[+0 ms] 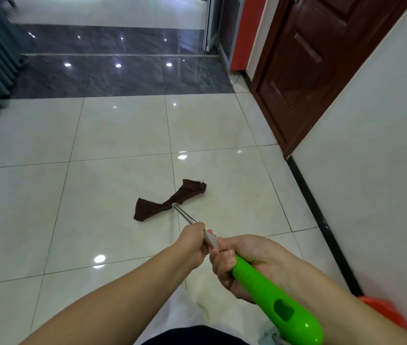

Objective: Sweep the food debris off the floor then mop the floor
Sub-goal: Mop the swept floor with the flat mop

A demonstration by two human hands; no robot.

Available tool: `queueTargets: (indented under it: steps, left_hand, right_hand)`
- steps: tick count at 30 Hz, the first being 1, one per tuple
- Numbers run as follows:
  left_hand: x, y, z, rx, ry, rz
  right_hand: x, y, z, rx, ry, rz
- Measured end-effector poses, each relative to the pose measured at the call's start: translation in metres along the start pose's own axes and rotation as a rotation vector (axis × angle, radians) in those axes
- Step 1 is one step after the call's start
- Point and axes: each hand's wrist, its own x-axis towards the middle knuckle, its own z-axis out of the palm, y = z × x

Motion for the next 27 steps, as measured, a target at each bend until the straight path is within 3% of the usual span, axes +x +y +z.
queueTargets:
  steps: [12,27]
  left_hand:
    - [0.023,0.029,0.020,-0.086,0.000,0.020]
    - [0.115,0.179,0.049,0.096,0.042,-0.039]
  right_hand:
    - [0.020,-0.051,0.018,-0.311,0.089,0.079]
    - [0.081,-0.180,0.108,-0.232,0.060,0.144]
